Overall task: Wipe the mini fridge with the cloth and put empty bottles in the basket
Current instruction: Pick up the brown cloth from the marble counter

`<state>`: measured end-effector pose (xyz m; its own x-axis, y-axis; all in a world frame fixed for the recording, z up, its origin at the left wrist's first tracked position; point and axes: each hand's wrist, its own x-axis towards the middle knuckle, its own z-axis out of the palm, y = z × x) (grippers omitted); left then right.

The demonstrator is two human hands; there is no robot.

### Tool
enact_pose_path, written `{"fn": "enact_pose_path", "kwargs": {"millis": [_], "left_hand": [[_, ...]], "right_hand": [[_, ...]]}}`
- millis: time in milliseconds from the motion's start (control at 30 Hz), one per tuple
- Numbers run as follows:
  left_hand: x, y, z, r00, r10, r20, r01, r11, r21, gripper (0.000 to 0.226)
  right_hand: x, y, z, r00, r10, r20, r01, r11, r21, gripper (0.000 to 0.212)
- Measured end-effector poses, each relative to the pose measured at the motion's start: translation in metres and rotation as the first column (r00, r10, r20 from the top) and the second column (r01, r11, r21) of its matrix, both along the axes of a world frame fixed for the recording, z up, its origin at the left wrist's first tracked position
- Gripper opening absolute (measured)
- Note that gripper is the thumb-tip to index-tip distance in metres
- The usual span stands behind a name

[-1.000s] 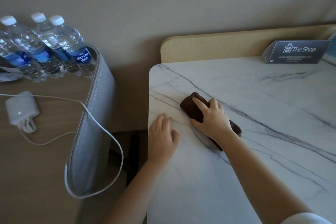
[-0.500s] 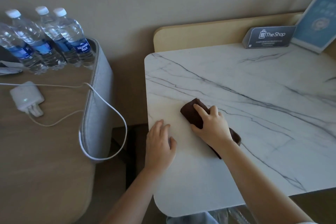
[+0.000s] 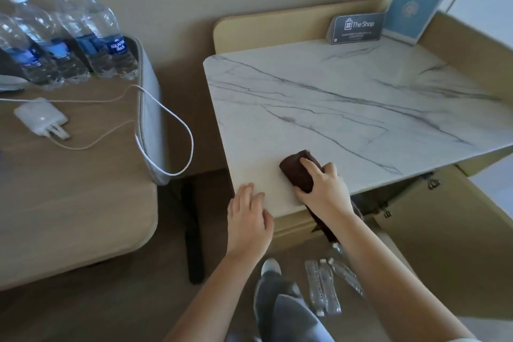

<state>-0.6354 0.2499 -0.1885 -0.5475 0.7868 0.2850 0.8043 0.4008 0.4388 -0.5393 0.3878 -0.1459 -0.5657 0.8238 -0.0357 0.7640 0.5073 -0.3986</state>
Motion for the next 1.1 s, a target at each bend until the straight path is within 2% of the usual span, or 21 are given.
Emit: {"fn": "enact_pose_path", "kwargs": {"millis": [167,367,633,933,1100], "left_hand": [[0.033,-0.024,-0.001,0.999,-0.023,0.039,0.022,1.0,0.011,0.028],[0.079,-0.042,0.003,0.995,-0.068,0.079,0.065,0.997,0.037,0.029],[0.173,-0.032,0.004,0.986,-0.114,0.118,0.106,0.992,0.071,0.027],[0.342,0.014,0.009,0.971,-0.113,0.209,0.104,0.993,0.055,0.029],[0.378,0.024,0.012,0.979,-0.081,0.19,0.079,0.997,0.016,0.031]], "right_hand": [[0.045,-0.031,0.003,0.98,-0.109,-0.166,0.086,0.986,-0.144,0.062],[0.114,-0.06,0.007,0.942,-0.212,-0.259,0.147,0.957,-0.25,0.058],[0.234,-0.068,0.007,0.882,-0.327,-0.34,0.245,0.933,-0.264,0.058],[0.415,-0.034,0.019,0.875,-0.355,-0.33,0.296,0.931,-0.216,0.057],[0.47,-0.009,0.026,0.869,-0.372,-0.325,0.32,0.926,-0.202,0.056]]}}
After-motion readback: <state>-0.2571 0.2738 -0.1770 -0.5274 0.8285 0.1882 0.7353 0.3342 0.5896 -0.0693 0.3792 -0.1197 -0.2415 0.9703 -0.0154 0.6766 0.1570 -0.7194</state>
